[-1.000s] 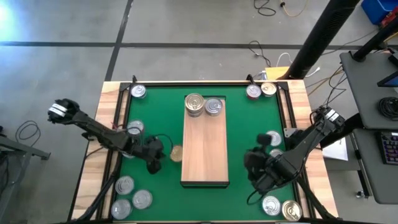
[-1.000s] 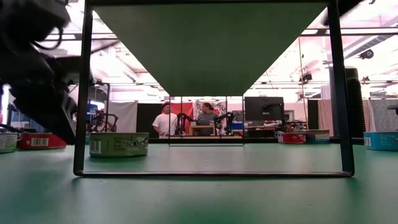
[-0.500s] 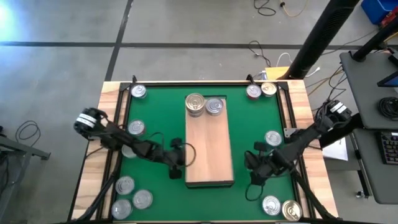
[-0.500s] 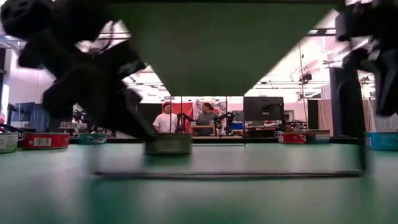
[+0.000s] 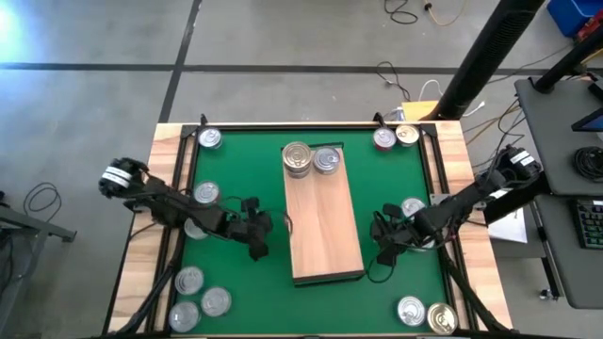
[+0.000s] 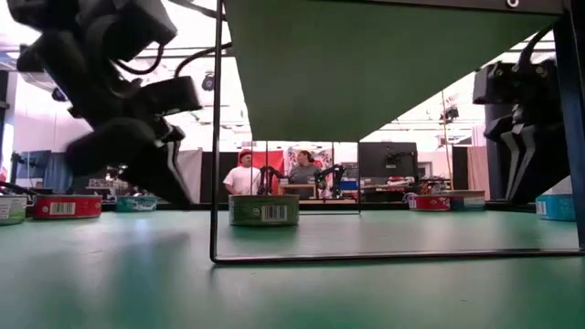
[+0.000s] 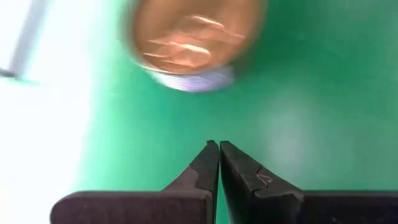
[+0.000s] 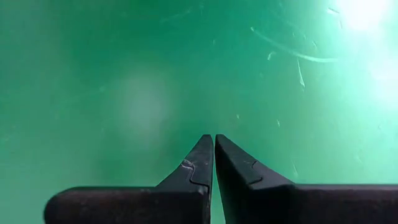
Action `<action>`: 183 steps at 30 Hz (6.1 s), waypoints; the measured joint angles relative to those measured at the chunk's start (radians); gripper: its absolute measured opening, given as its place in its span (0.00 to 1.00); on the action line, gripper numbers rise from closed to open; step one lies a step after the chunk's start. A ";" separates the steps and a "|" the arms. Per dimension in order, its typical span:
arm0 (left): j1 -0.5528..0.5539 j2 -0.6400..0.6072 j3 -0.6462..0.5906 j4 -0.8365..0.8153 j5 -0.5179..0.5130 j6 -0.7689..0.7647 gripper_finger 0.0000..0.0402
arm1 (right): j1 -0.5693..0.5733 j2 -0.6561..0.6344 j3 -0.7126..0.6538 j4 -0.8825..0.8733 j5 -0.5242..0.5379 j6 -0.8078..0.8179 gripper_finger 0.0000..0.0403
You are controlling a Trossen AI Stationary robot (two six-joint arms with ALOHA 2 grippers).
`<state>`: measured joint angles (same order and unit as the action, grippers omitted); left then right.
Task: Stack canned seafood by type on shelf
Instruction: Stack the green tuna can on top of the other green tuna can on the shelf
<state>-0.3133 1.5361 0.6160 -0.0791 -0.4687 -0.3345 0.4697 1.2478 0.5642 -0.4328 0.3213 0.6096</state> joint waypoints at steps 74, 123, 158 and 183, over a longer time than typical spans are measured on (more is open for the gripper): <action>0.195 0.600 -0.312 1.633 0.223 0.152 0.00 | 0.021 0.021 -0.106 0.551 0.177 -0.189 0.15; 0.204 0.608 -0.252 1.582 0.197 0.093 0.00 | -0.209 0.169 -0.225 0.938 0.189 -0.429 0.99; 0.204 0.644 -0.010 1.397 0.308 0.160 0.00 | -0.329 0.579 -0.195 1.586 -0.106 -0.531 0.99; 0.203 0.729 0.042 1.506 0.344 0.170 0.00 | -0.379 0.826 -0.079 1.814 -0.102 -0.514 0.96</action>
<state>-0.1101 2.2653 0.6579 1.4274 -0.1251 -0.1647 0.0903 2.0741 0.4853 1.3813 0.2190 0.0957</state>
